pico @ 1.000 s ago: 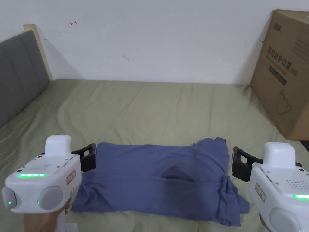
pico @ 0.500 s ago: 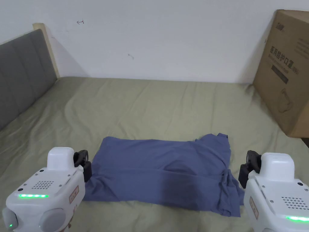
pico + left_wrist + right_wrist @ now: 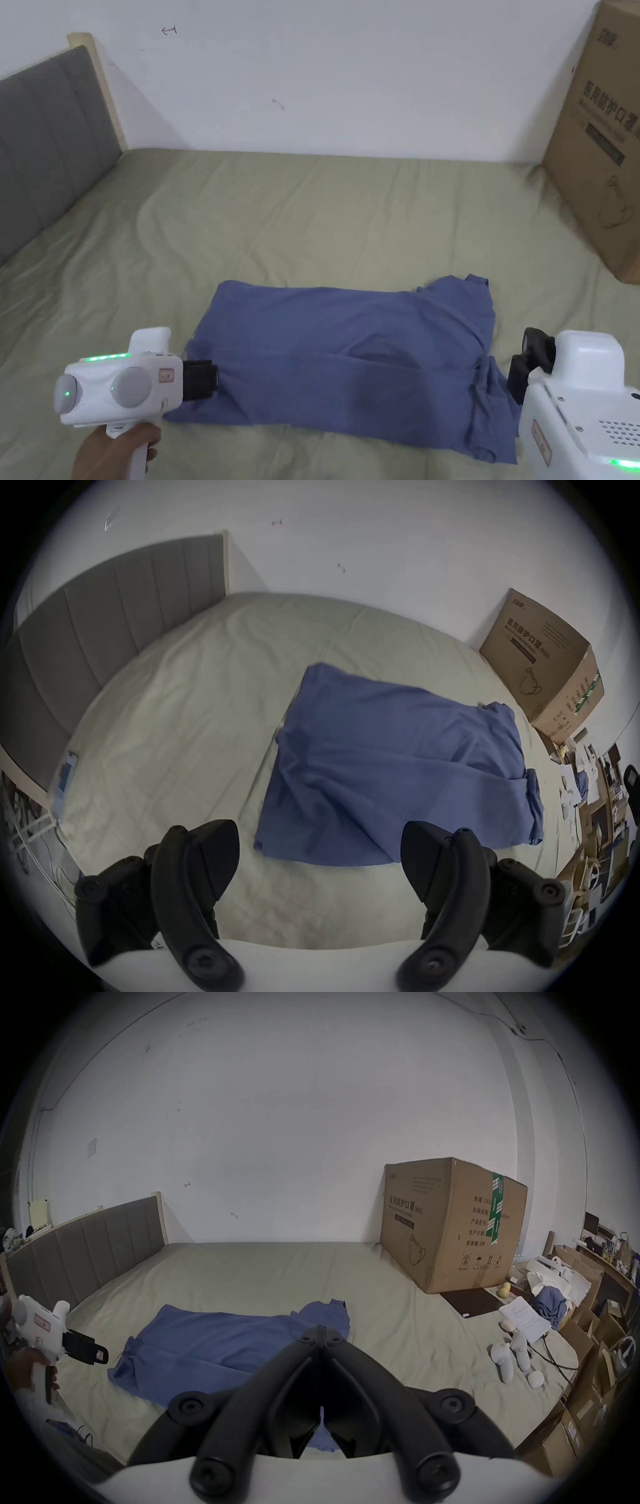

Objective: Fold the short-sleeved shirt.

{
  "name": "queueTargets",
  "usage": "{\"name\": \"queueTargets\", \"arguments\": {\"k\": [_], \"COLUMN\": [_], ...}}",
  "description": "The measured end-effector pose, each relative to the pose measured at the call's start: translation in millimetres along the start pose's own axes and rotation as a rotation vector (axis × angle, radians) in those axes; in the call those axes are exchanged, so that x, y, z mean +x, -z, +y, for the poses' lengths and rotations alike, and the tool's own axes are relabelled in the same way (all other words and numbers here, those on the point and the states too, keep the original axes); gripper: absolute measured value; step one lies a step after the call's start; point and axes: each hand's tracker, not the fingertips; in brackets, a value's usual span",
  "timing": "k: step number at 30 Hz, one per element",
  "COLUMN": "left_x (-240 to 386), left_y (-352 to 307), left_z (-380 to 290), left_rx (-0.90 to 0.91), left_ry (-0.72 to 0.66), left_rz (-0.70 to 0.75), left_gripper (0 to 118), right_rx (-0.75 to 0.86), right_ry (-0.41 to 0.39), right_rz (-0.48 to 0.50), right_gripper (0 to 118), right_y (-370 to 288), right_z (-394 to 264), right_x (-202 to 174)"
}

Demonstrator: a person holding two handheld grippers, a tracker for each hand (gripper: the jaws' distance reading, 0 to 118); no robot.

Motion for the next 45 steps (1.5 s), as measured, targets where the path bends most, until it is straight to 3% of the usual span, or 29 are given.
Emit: {"name": "queueTargets", "arguments": {"k": [6,8,10,12,14,15,16,17,20,21,25,28,29,30,31,33,34,38,45], "left_x": [-8.8,-10.2,-12.4,-10.7,-10.6,-11.5,-12.0,-13.8,-13.1,-12.8,-11.3,-12.1,-11.1,-12.1,-13.7,-20.5,-23.7,-30.8,-48.0], "left_y": [54.1,68.8,76.2,71.6,63.1,61.8,59.5,57.0,39.0,32.4,25.0,27.2,25.0,25.0,24.9,27.9,27.2,11.9,-24.2], "left_z": [-10.3,-13.6,-19.6,-24.5,-24.5,-23.0,-22.1,-21.5,-16.0,-13.2,-5.7,-5.9,-6.4,-8.2,-10.8,-15.6,-17.5,-26.1,-66.9], "left_rx": [-0.092,-0.139,-0.151,-0.123,-0.101,-0.104,-0.097,-0.084,-0.019,-0.003,0.015,0.007,0.001,-0.010,-0.015,-0.019,-0.019,-0.005,-0.012], "left_ry": [0.056,0.051,0.044,0.042,0.057,0.040,0.039,0.046,0.045,0.038,0.049,0.048,0.043,0.032,0.023,0.004,-0.007,-0.046,-0.050], "left_rz": [0.100,0.115,0.097,0.080,0.047,-0.004,0.017,0.007,-0.008,-0.023,-0.029,-0.025,-0.025,-0.027,-0.030,-0.032,-0.035,-0.047,-0.048], "left_gripper": [97,91,63,47,6,6,6,6,6,6,6,6,6,6,6,6,6,6,6], "right_rx": [-0.067,-0.086,-0.102,-0.123,-0.159,-0.200,-0.230,-0.275,-0.426,-0.471,-0.654,-0.732,-0.726,-0.716,-0.693,-0.647,-0.622,-0.561,-0.565], "right_ry": [0.007,0.009,0.013,0.024,0.052,0.075,0.090,0.106,0.150,0.167,0.202,0.214,0.210,0.203,0.181,0.164,0.157,0.137,0.257], "right_rz": [-0.008,-0.011,-0.017,-0.021,-0.024,-0.029,-0.033,-0.036,-0.025,-0.017,0.010,0.019,0.023,0.017,0.010,0.064,0.079,0.068,0.088], "right_gripper": [0,0,0,0,0,0,7,35,97,103,102,94,84,65,56,24,20,18,18], "right_y": [23.9,30.1,33.8,38.2,44.5,50.4,56.0,62.9,89.6,99.9,137.1,151.3,150.6,146.6,141.1,130.3,123.4,96.6,41.1], "right_z": [-14.2,-17.9,-21.6,-25.3,-31.3,-36.1,-40.8,-47.7,-73.5,-84.6,-125.4,-145.8,-147.8,-149.6,-147.0,-136.8,-133.1,-112.3,-123.7], "right_x": [4.6,6.1,8.6,12.5,18.9,23.1,26.5,30.4,41.3,43.3,43.1,38.8,37.1,34.6,33.5,35.4,34.3,38.6,63.3]}}
